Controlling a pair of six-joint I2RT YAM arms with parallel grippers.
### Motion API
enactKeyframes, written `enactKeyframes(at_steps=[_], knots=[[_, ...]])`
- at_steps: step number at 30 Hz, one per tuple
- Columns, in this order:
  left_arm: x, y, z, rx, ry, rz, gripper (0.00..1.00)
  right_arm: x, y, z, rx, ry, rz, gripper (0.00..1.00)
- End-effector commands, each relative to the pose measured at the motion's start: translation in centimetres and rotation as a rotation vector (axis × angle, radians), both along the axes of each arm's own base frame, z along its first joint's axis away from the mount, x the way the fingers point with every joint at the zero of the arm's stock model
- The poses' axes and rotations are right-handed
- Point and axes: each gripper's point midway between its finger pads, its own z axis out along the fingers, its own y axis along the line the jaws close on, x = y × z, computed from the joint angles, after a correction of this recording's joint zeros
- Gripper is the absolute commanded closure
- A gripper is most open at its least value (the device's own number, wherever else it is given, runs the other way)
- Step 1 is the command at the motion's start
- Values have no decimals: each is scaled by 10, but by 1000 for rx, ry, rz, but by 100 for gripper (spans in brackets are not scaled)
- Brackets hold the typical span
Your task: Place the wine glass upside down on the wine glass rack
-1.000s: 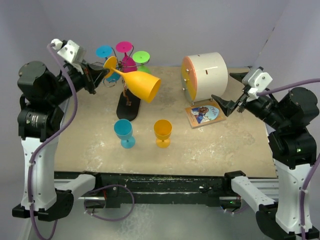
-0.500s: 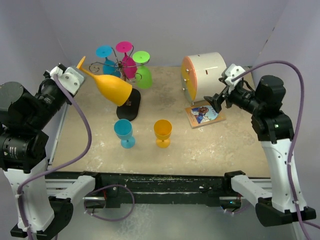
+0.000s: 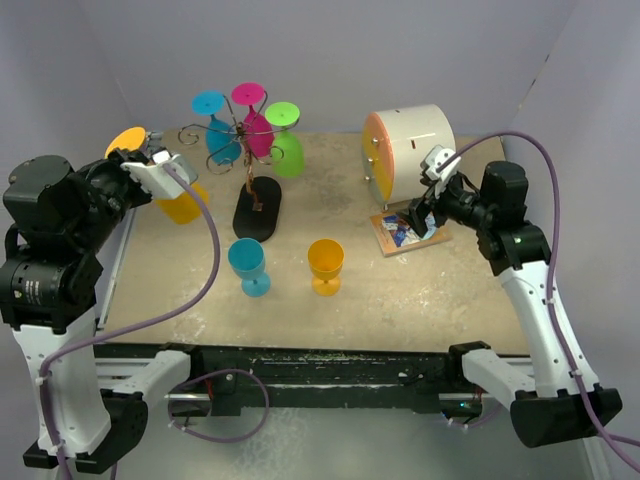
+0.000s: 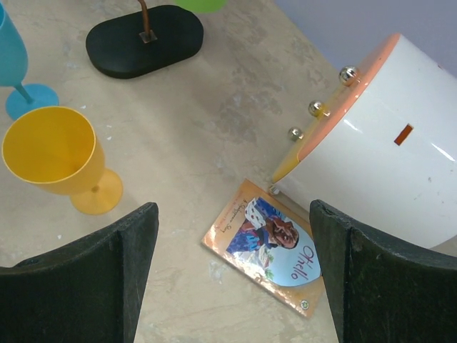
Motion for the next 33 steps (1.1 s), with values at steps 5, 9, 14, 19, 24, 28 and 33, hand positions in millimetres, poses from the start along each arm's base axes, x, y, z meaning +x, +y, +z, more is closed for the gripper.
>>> enactKeyframes(at_steps=[5, 9, 14, 19, 24, 28, 33], knots=[[33, 14, -21, 158, 47, 45, 98, 2, 1, 11, 27, -96, 7, 11], [60, 19, -36, 211, 66, 73, 100, 2, -1, 6, 24, -97, -4, 11], [88, 13, -53, 244, 83, 36, 100, 3, -4, 2, 23, -99, -15, 11], [105, -5, -67, 242, 104, -64, 100, 5, -5, -4, 17, -83, -19, 11], [117, -16, -70, 239, 97, -120, 100, 4, -4, -4, 20, -79, -13, 11], [121, -26, -70, 214, 89, -163, 100, 4, -4, -4, 19, -81, -15, 11], [129, -32, -71, 223, 81, -192, 100, 4, -5, -4, 17, -82, -16, 11]])
